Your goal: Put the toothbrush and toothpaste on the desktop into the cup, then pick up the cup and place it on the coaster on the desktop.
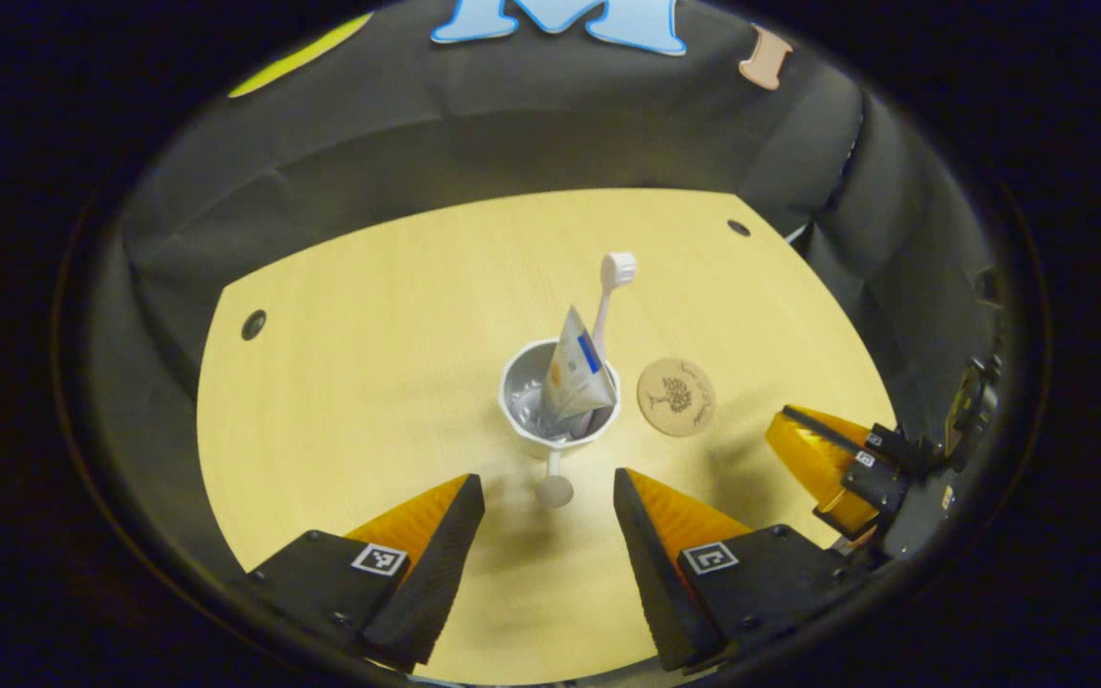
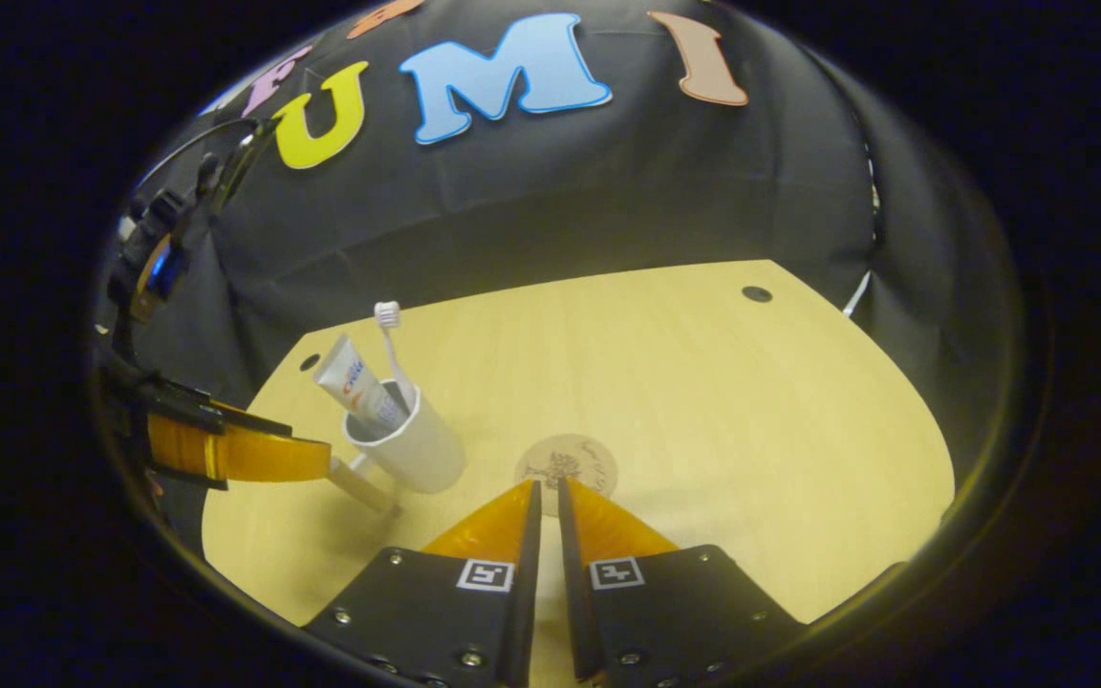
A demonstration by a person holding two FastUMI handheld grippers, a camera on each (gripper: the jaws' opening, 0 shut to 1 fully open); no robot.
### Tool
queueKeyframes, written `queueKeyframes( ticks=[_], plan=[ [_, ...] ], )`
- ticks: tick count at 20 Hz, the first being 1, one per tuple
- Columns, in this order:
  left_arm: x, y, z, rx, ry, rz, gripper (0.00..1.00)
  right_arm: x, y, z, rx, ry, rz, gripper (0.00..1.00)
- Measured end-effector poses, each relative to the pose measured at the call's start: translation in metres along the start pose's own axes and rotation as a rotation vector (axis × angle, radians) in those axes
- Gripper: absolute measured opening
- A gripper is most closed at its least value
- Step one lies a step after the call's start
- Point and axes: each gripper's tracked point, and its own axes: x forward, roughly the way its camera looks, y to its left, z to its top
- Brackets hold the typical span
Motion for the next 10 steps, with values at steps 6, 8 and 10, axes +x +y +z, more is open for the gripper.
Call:
queueKeyframes(
  ticks=[6, 8, 10],
  plan=[
    [0.027, -0.005, -0.014, 0.039, 0.201, -0.018, 0.94, -0.018, -0.048, -0.011, 0.063, 0.011, -0.098, 0.14],
    [0.04, -0.002, -0.018, 0.049, 0.25, -0.004, 0.89, -0.024, -0.063, -0.015, 0.088, 0.015, -0.131, 0.15],
    [0.051, 0.002, -0.022, 0.06, 0.301, 0.008, 0.93, -0.027, -0.075, -0.018, 0.112, 0.02, -0.16, 0.15]
  ],
)
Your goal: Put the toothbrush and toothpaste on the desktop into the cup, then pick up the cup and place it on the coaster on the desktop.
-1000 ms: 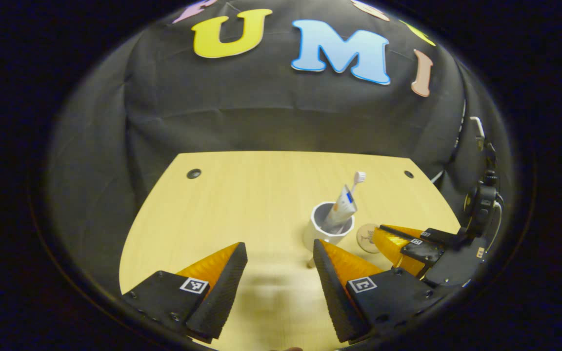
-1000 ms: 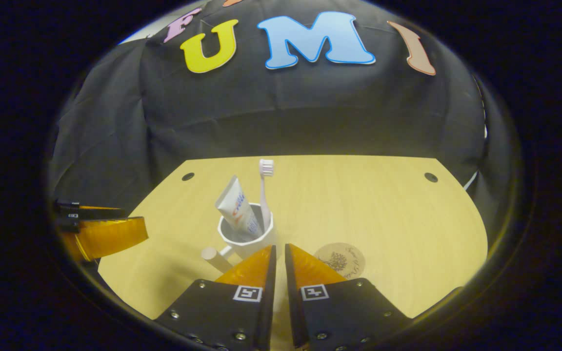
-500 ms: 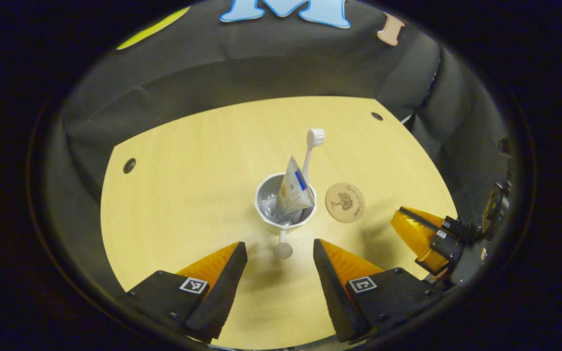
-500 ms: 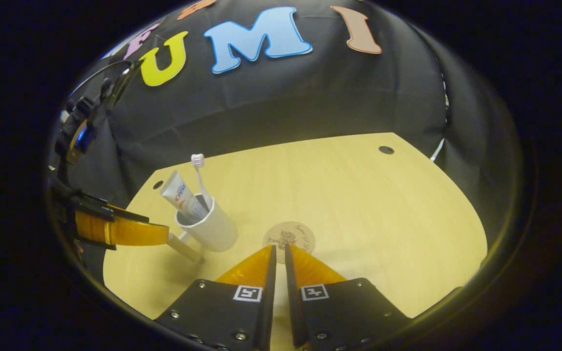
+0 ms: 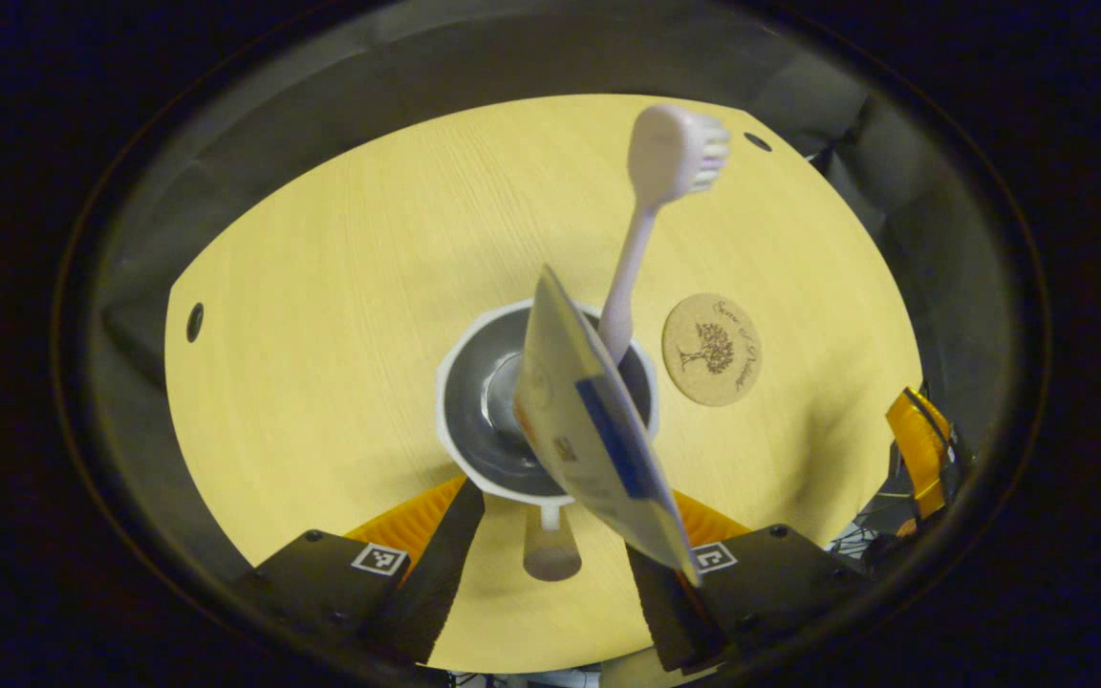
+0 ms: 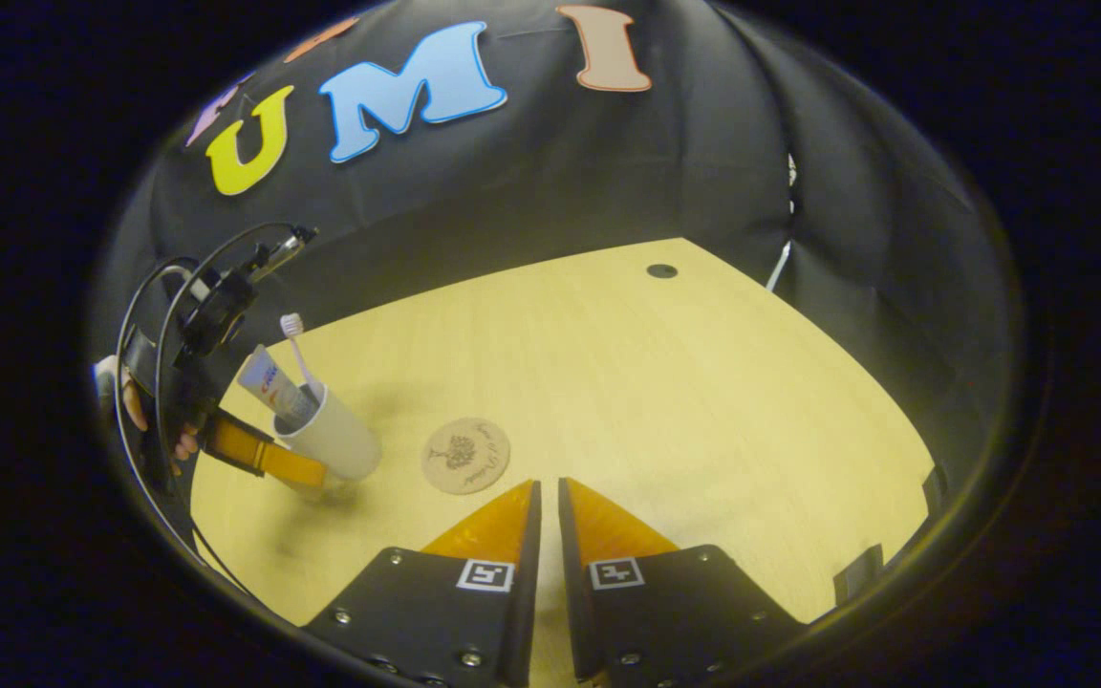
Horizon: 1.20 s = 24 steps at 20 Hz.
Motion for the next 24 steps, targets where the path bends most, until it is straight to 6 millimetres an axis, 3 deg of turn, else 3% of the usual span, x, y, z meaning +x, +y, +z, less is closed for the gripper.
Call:
queueKeyframes(
  ticks=[1, 3, 9, 12, 19, 24],
  plan=[
    [0.004, 0.001, -0.001, 0.004, 0.027, 0.002, 0.94, -0.002, -0.005, -0.001, 0.01, 0.002, -0.012, 0.15],
    [0.014, 0.001, 0.002, 0.013, 0.051, 0.005, 0.82, -0.003, -0.013, -0.003, 0.024, 0.006, -0.031, 0.15],
    [0.013, 0.003, 0.009, 0.074, 0.049, 0.039, 0.78, -0.001, -0.025, -0.007, 0.039, 0.027, -0.056, 0.15],
    [0.016, -0.001, 0.01, 0.039, 0.026, 0.021, 0.34, 0.002, -0.024, -0.008, 0.043, 0.038, -0.048, 0.15],
    [0.011, -0.016, 0.018, 0.032, -0.039, -0.013, 0.3, 0.004, -0.022, -0.008, 0.029, 0.044, -0.041, 0.15],
    [0.01, -0.044, 0.029, 0.077, -0.043, -0.038, 0.3, 0.001, -0.024, -0.008, 0.038, 0.041, -0.036, 0.15]
  ],
)
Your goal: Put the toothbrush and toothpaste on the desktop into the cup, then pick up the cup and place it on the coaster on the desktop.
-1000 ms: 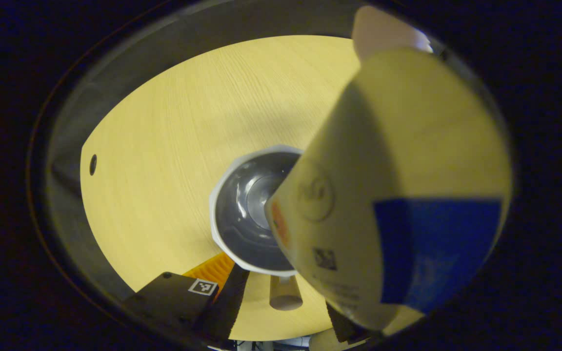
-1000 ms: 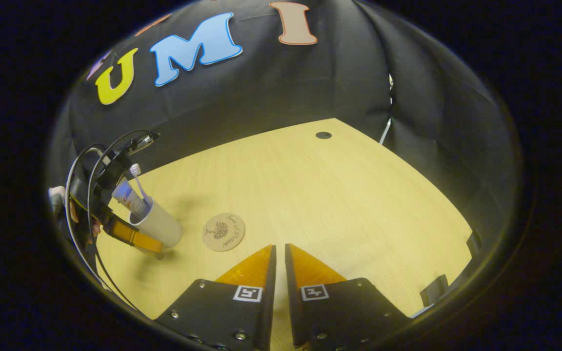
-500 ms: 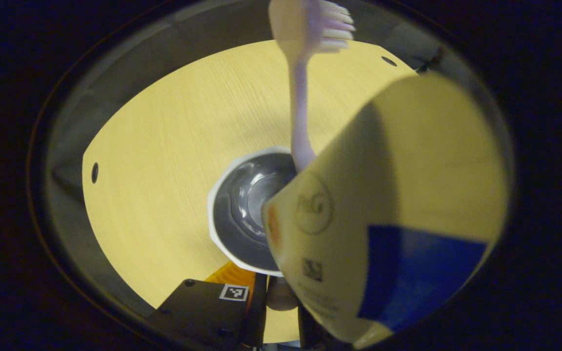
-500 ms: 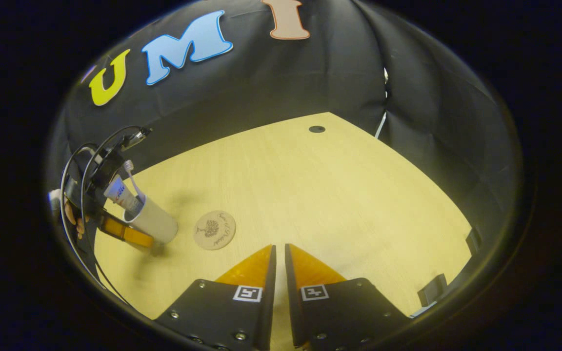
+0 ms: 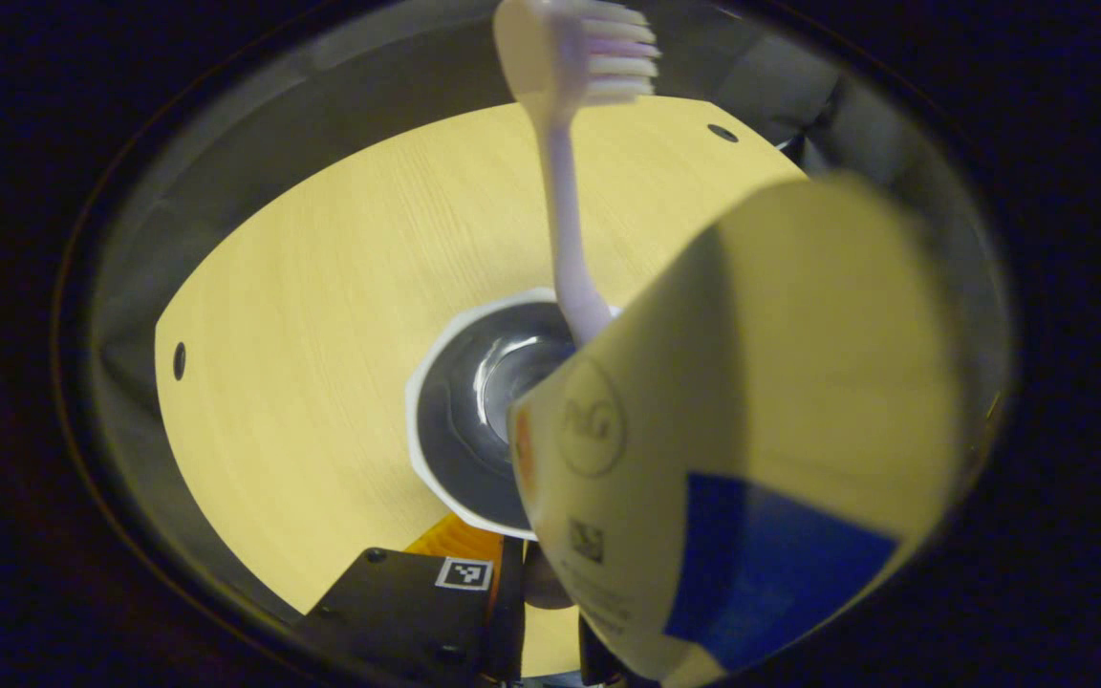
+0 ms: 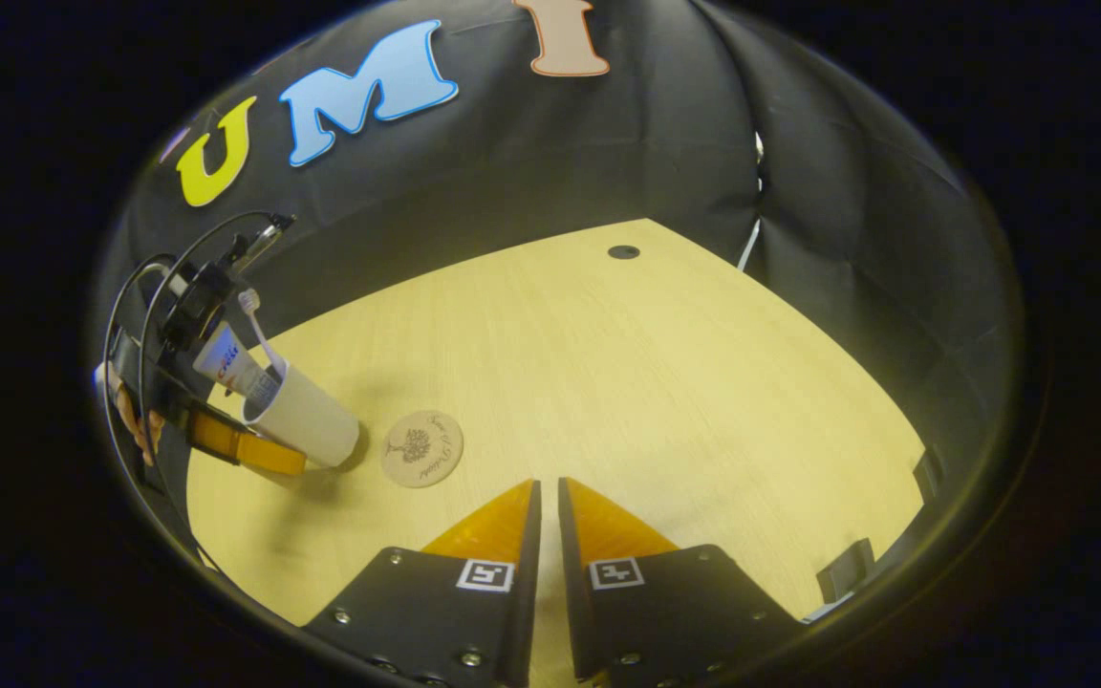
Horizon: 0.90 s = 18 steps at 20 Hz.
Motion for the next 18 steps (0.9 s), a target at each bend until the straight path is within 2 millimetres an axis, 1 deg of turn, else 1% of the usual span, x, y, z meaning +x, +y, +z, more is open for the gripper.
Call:
queueKeyframes(
  ticks=[2, 6, 10, 13, 14, 18],
  plan=[
    [0.002, -0.014, 0.004, 0.012, 0.008, -0.01, 0.3, -0.001, -0.002, 0.0, 0.004, -0.001, -0.002, 0.15],
    [-0.002, -0.041, 0.012, 0.056, 0.015, -0.027, 0.3, -0.007, -0.017, -0.006, 0.033, 0.003, -0.016, 0.15],
    [-0.01, -0.056, 0.02, 0.098, 0.028, -0.03, 0.3, -0.009, -0.034, -0.009, 0.072, 0.007, -0.042, 0.14],
    [-0.02, -0.057, 0.023, 0.114, 0.042, -0.03, 0.3, -0.012, -0.046, -0.009, 0.1, 0.007, -0.06, 0.15],
    [-0.025, -0.056, 0.023, 0.117, 0.048, -0.029, 0.3, -0.013, -0.047, -0.008, 0.109, 0.007, -0.064, 0.15],
    [-0.047, -0.046, 0.021, 0.138, 0.073, -0.02, 0.3, -0.015, -0.053, -0.009, 0.135, 0.017, -0.08, 0.15]
  ],
)
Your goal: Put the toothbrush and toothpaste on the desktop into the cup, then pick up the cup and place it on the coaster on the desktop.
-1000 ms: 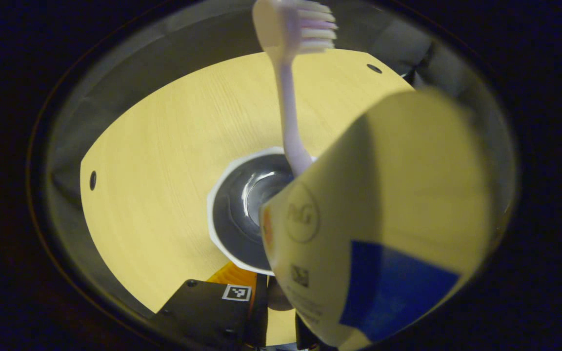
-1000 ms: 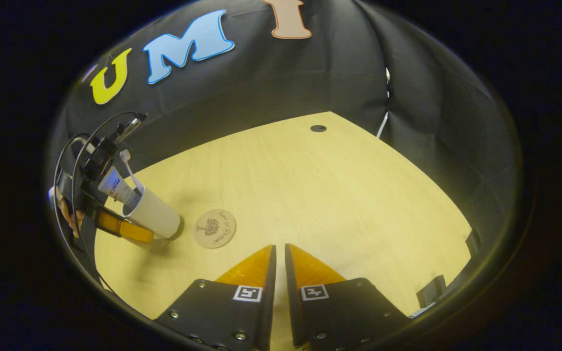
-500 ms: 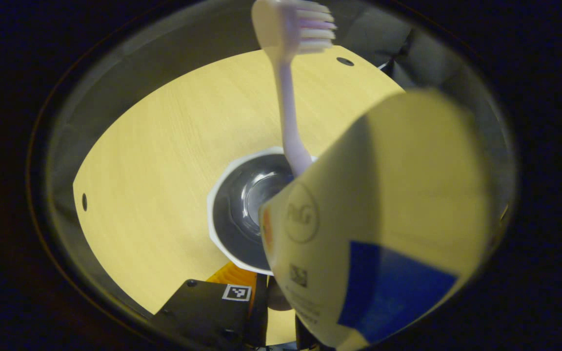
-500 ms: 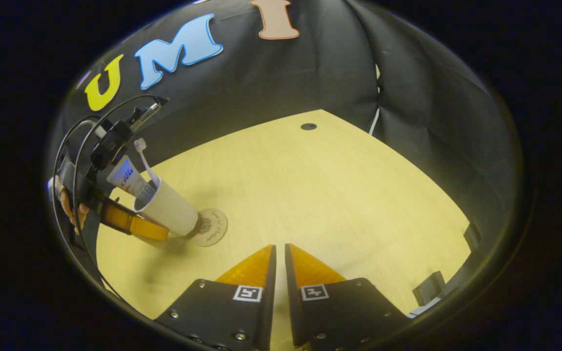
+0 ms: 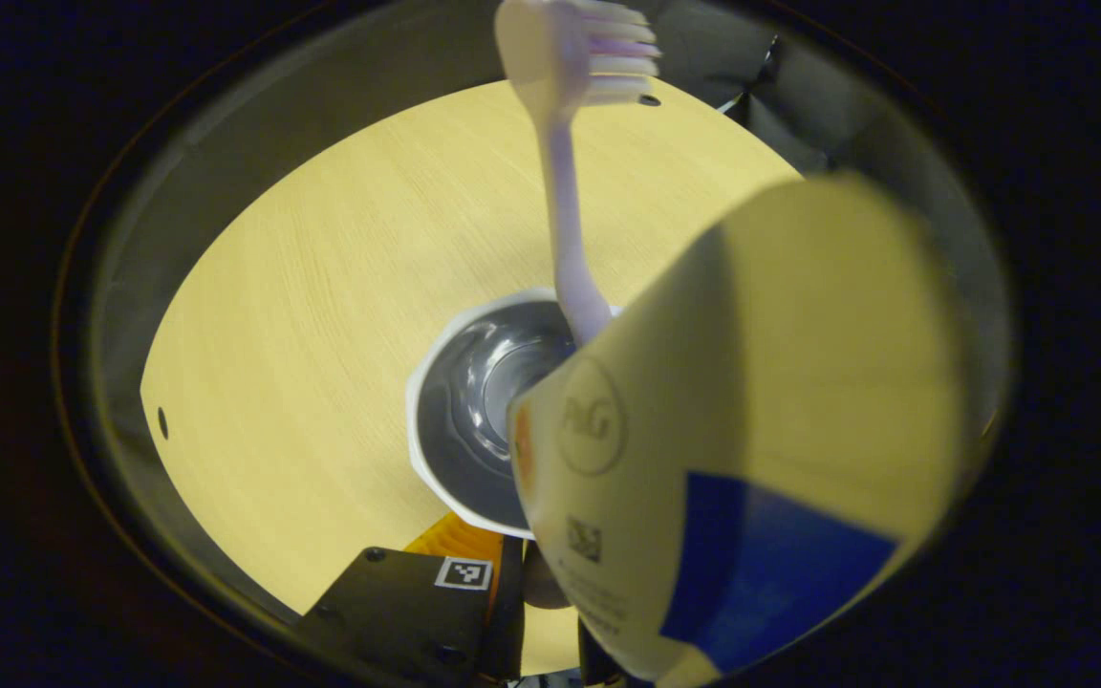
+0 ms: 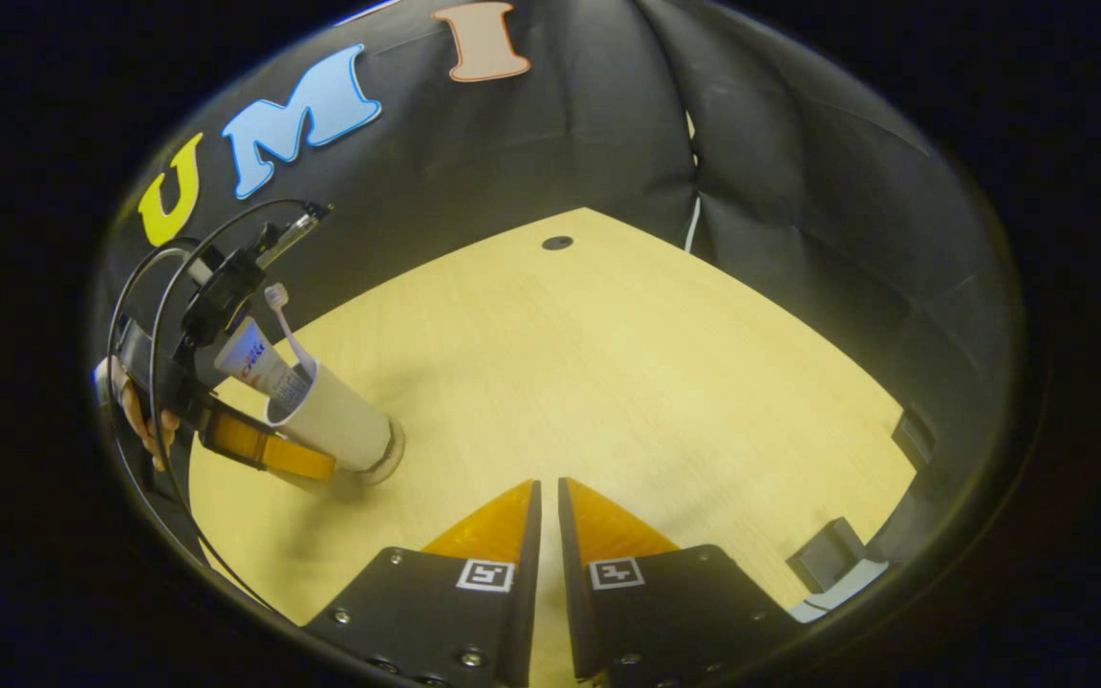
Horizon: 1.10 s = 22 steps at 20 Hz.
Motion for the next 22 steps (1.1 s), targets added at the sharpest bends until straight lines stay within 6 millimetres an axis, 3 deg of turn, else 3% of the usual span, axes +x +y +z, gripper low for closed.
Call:
queueKeyframes(
  ticks=[6, 11, 12, 13, 17, 20, 21, 22],
  plan=[
    [-0.052, 0.038, -0.006, 0.009, 0.006, 0.023, 0.31, 0.0, -0.013, -0.003, 0.013, 0.009, -0.006, 0.15],
    [-0.117, 0.077, -0.01, -0.014, -0.024, 0.008, 0.36, 0.002, -0.011, -0.002, 0.002, 0.012, 0.006, 0.15],
    [-0.133, 0.087, -0.01, -0.02, -0.043, 0.01, 0.54, 0.003, -0.009, 0.001, -0.002, 0.011, 0.011, 0.15],
    [-0.15, 0.097, -0.009, -0.026, -0.068, 0.011, 0.62, 0.003, -0.007, 0.003, -0.008, 0.008, 0.018, 0.15],
    [-0.237, 0.143, -0.01, -0.058, -0.222, 0.012, 0.66, 0.0, 0.011, 0.016, -0.052, -0.011, 0.062, 0.15],
    [-0.318, 0.184, -0.01, -0.125, -0.4, 0.022, 0.66, -0.01, 0.036, 0.033, -0.105, -0.043, 0.108, 0.15],
    [-0.319, 0.177, -0.01, -0.148, -0.462, 0.033, 0.66, -0.014, 0.045, 0.039, -0.125, -0.057, 0.126, 0.15],
    [-0.27, 0.129, -0.034, -0.168, -0.523, 0.049, 0.66, -0.019, 0.053, 0.045, -0.144, -0.073, 0.144, 0.15]
  ],
)
